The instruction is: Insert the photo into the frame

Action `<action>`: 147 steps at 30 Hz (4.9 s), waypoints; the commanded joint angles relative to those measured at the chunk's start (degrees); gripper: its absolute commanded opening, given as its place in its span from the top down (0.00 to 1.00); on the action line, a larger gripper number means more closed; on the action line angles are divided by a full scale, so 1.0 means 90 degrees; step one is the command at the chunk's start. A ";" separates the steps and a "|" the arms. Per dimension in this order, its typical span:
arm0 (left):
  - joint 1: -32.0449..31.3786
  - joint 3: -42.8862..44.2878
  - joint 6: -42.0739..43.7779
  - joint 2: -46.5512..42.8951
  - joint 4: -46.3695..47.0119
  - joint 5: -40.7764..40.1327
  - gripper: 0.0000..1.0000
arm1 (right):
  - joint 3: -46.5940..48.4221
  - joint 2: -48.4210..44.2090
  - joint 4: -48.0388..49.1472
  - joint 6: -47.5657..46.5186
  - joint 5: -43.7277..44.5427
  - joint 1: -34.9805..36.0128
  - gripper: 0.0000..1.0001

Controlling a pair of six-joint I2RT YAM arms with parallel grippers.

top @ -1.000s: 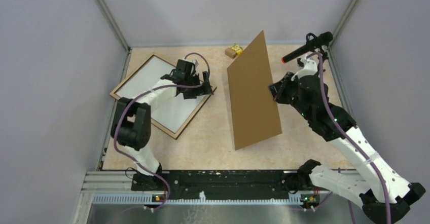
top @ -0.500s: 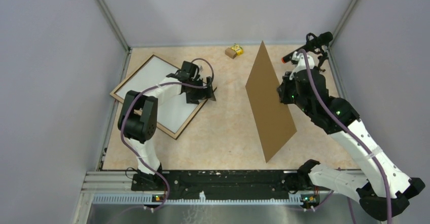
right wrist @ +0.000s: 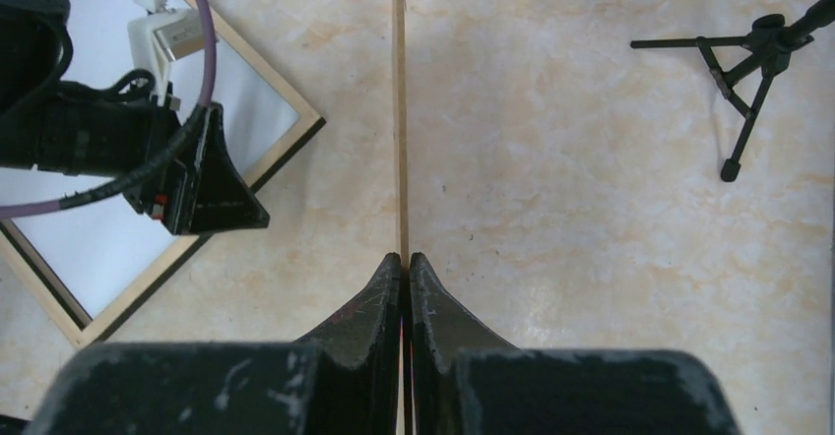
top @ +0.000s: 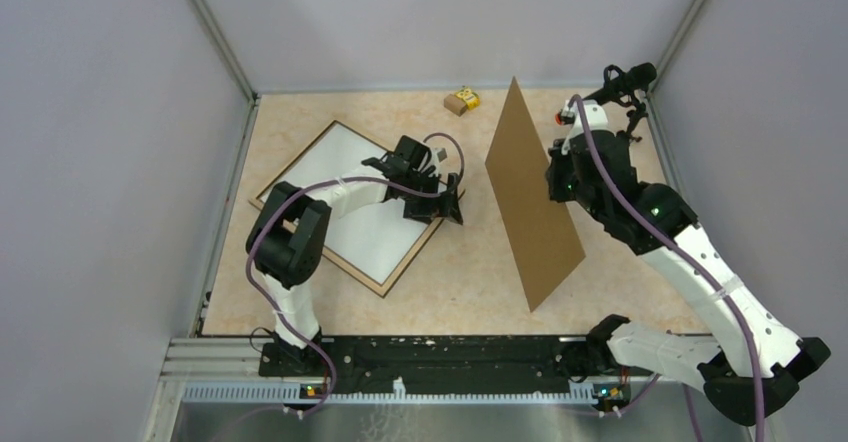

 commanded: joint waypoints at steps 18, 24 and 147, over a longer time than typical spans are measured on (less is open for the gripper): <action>-0.0255 -0.0058 0.0363 -0.1146 0.0258 0.0592 0.02 | 0.0309 0.0699 -0.0497 0.0553 0.0041 0.0133 0.75; -0.0092 -0.0307 0.0545 -0.1941 0.0417 0.0065 0.02 | 0.0473 0.0835 -0.0584 0.0575 0.0046 0.0179 0.94; 0.5764 -0.4743 -0.3786 -0.5144 0.4418 0.1656 1.00 | -0.0916 -0.0820 0.0835 0.1370 0.0750 0.2169 0.01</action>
